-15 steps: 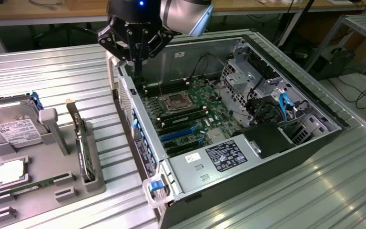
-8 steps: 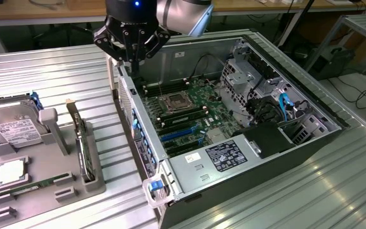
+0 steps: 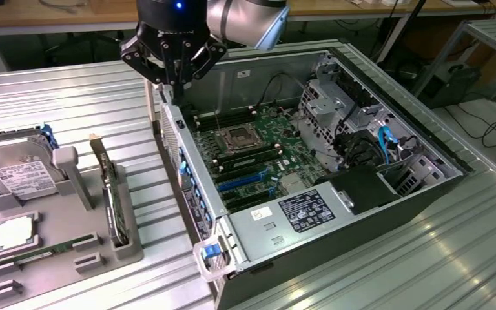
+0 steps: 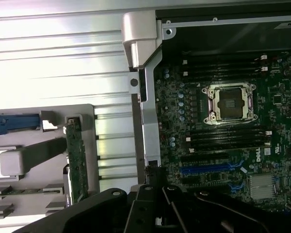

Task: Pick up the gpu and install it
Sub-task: 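Reach for the gpu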

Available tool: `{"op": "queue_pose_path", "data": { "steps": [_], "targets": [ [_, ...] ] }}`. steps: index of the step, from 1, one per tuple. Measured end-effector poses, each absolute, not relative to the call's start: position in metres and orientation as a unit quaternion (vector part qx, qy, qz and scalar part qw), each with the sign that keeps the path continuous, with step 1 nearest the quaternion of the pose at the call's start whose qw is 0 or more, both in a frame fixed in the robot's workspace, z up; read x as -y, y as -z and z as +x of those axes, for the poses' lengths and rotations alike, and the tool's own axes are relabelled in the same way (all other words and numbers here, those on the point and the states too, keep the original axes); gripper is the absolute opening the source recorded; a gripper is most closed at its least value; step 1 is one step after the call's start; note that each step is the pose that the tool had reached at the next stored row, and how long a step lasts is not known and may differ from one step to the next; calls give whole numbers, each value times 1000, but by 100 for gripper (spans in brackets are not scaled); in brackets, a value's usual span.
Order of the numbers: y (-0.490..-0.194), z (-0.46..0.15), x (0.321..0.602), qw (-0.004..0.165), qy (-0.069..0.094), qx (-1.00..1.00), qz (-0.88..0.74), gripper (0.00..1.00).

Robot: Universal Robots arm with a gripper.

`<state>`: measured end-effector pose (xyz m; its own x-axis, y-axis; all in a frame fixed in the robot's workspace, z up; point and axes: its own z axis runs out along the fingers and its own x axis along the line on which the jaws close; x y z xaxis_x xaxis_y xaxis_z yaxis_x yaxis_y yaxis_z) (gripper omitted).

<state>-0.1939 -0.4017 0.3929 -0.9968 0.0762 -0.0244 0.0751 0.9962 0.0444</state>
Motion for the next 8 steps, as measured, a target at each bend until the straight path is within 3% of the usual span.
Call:
{"op": "queue_pose_path", "data": {
  "steps": [8],
  "targets": [
    [-393, -200, 402, 13, -22, -999, 38, 11]
  ]
}}
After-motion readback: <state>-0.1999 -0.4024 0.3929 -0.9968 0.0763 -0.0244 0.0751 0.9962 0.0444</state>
